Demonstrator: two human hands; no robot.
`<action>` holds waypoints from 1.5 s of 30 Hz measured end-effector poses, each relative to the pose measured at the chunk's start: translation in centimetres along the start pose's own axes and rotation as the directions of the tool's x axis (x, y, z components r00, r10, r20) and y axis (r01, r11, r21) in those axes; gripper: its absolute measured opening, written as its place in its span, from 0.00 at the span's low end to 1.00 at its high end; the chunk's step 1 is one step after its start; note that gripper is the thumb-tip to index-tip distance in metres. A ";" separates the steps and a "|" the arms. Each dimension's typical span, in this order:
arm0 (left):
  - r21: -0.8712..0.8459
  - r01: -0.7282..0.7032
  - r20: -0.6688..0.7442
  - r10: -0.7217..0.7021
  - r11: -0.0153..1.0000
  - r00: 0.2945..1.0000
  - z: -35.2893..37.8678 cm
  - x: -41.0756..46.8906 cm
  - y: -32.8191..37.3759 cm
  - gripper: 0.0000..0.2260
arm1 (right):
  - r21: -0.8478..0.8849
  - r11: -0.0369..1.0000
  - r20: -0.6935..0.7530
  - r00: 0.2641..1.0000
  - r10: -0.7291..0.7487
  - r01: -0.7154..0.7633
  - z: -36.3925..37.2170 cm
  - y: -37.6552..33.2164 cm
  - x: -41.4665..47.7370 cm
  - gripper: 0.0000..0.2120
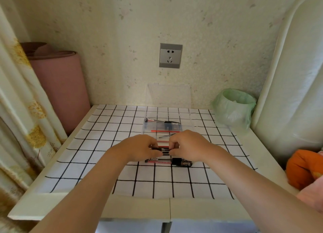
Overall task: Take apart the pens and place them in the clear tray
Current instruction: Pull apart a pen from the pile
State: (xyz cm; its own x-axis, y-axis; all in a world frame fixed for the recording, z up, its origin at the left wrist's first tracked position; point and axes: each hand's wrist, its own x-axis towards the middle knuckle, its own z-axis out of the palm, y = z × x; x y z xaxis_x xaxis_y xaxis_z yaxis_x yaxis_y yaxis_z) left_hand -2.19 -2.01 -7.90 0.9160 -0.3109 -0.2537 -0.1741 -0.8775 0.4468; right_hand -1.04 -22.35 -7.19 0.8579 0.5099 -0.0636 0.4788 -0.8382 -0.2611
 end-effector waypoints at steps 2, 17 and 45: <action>0.051 0.023 -0.057 -0.020 0.998 0.998 -0.7 -0.2 -0.5 0.09 | -0.018 0.999 -0.016 0.999 0.030 -0.031 -0.2 0.6 0.1 0.06; 0.173 -0.084 -0.424 0.151 0.981 0.893 -0.6 -0.3 -0.3 0.08 | -0.058 0.996 -0.047 0.997 0.068 -0.071 -0.7 1.3 0.1 0.08; 0.221 -0.055 -0.303 0.122 0.974 0.945 1.5 1.1 0.0 0.08 | -0.170 0.976 -0.070 0.990 0.124 -0.134 -0.8 2.9 0.4 0.12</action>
State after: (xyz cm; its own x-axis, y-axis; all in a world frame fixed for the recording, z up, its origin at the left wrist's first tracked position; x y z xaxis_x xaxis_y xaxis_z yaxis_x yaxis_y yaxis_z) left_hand -1.72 -2.90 -9.47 0.9539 -0.2907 0.0745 -0.3000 -0.9180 0.2593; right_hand 0.82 -24.75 -7.25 0.9214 0.3875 -0.0277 0.3842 -0.9195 -0.0828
